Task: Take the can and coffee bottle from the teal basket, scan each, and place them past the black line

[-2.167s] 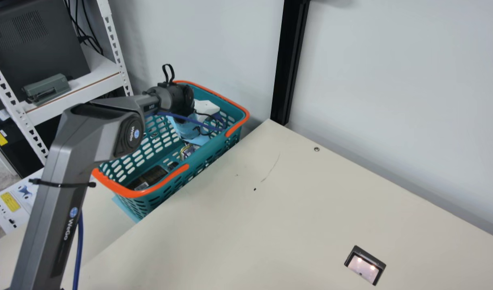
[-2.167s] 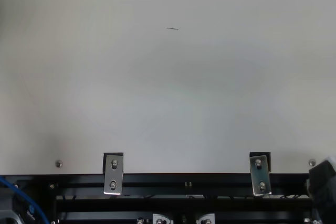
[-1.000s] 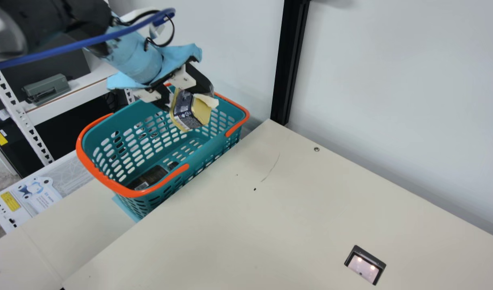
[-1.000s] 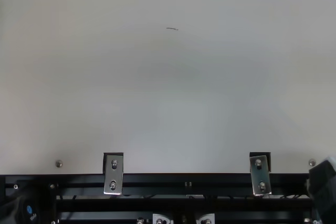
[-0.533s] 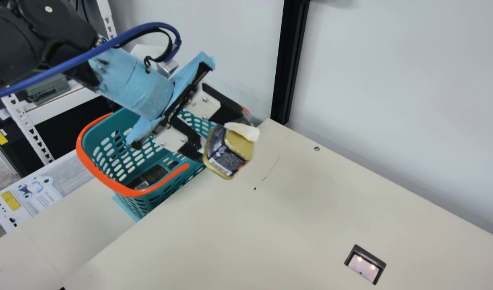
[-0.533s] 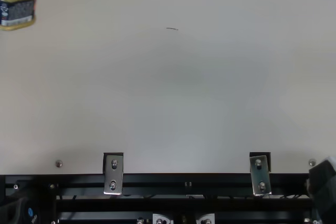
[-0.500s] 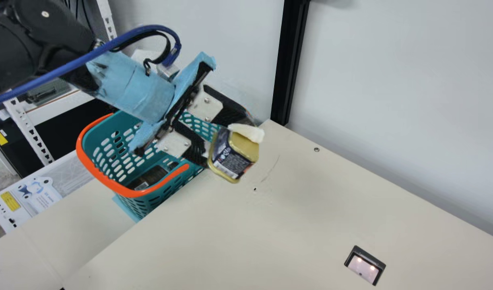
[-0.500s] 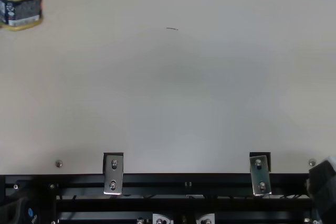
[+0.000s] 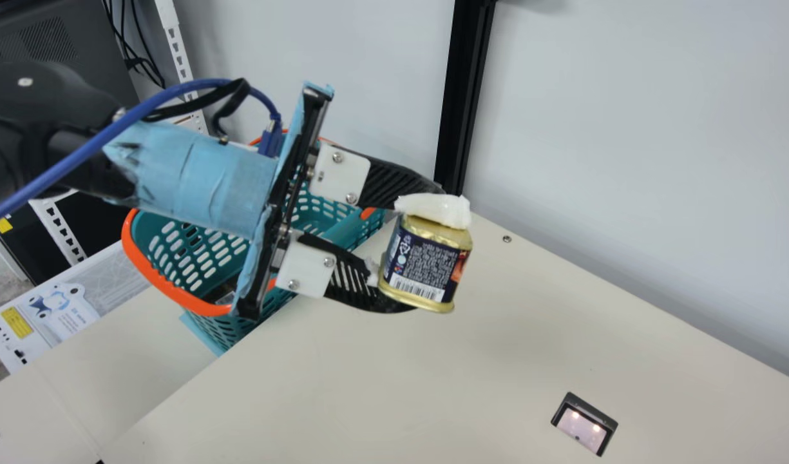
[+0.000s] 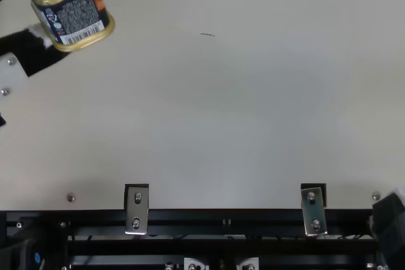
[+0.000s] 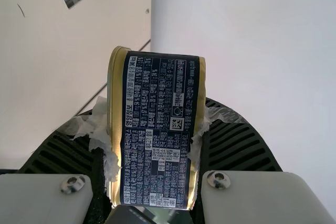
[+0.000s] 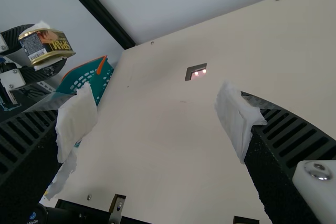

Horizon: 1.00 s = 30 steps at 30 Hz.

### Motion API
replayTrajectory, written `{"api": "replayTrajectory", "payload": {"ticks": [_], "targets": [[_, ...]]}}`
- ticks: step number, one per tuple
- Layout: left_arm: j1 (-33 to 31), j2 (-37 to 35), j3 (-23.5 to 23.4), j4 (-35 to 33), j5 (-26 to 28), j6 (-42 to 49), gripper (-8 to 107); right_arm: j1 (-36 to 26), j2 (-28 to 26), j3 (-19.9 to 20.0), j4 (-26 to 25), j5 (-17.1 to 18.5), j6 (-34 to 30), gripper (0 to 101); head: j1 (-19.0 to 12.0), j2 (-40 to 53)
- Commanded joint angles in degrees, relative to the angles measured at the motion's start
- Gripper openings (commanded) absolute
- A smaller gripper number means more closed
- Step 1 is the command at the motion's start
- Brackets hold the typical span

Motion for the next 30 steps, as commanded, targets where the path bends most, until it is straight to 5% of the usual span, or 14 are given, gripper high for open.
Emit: {"api": "replayTrajectory", "payload": {"ticks": [1,17,30], "targets": [[-0.05,-1.77,1.55,-2.3,0.15,-1.38,10,0.0,0.0,0.0,0.0,0.0,0.0,101,-1.68,0.86],[-3.6,-15.43,9.23,-15.51,0.15,-9.54,10,0.0,0.0,0.0,0.0,0.0,0.0,101,-1.68,0.86],[-3.6,-16.15,9.18,-15.96,0.34,-9.85,10,0.0,0.0,0.0,0.0,0.0,0.0,101,-1.68,0.86]]}}
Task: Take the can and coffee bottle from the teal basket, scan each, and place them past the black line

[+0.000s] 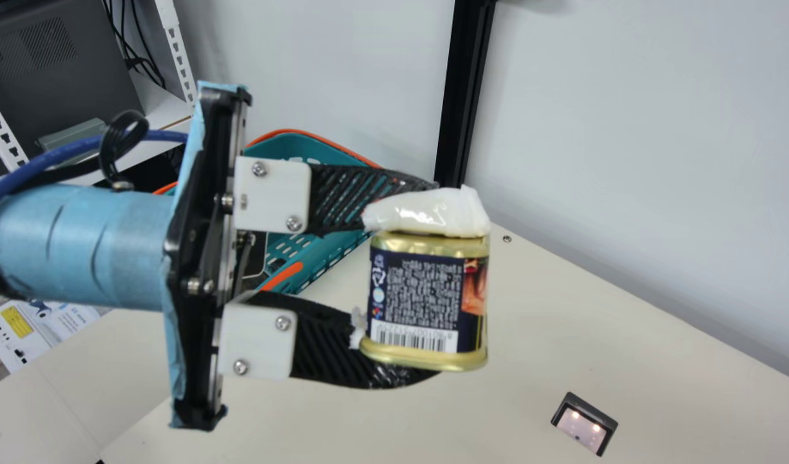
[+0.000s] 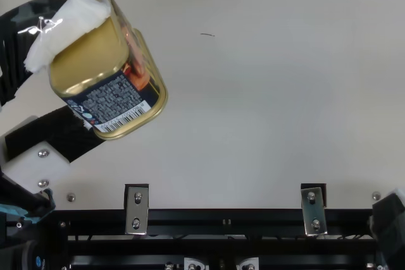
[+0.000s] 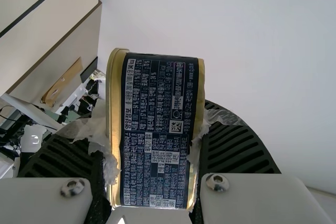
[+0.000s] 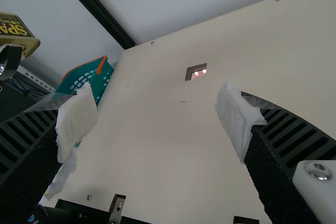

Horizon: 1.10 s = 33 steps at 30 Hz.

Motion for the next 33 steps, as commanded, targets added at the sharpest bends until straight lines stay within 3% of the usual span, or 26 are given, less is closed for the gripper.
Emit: {"api": "replayTrajectory", "payload": {"ticks": [1,8,11,15,22,28,33], "targets": [[0.0,0.0,0.0,0.0,0.0,0.0,10,0.0,0.0,0.0,0.0,0.0,0.0,101,-1.97,0.86],[0.22,0.31,0.23,-0.14,-0.19,1.2,10,0.0,0.0,0.0,0.0,0.0,0.0,101,-1.97,0.86],[-0.15,0.53,-0.02,0.3,-2.68,3.41,10,0.0,0.0,0.0,0.0,0.0,0.0,101,-1.97,0.86],[-2.24,1.87,-0.66,1.12,-10.02,8.07,10,0.0,0.0,0.0,0.0,0.0,0.0,101,-1.97,0.86],[-9.43,6.09,-2.52,1.69,-28.89,20.69,10,0.0,0.0,0.0,0.0,0.0,0.0,101,-1.97,0.86],[-16.53,8.9,-5.12,-0.67,-42.85,39.98,10,0.0,0.0,0.0,0.0,0.0,0.0,101,-1.97,0.86],[-22.53,8.43,-5.87,-4.83,-49.71,58.68,10,0.0,0.0,0.0,0.0,0.0,0.0,101,-1.97,0.86]]}}
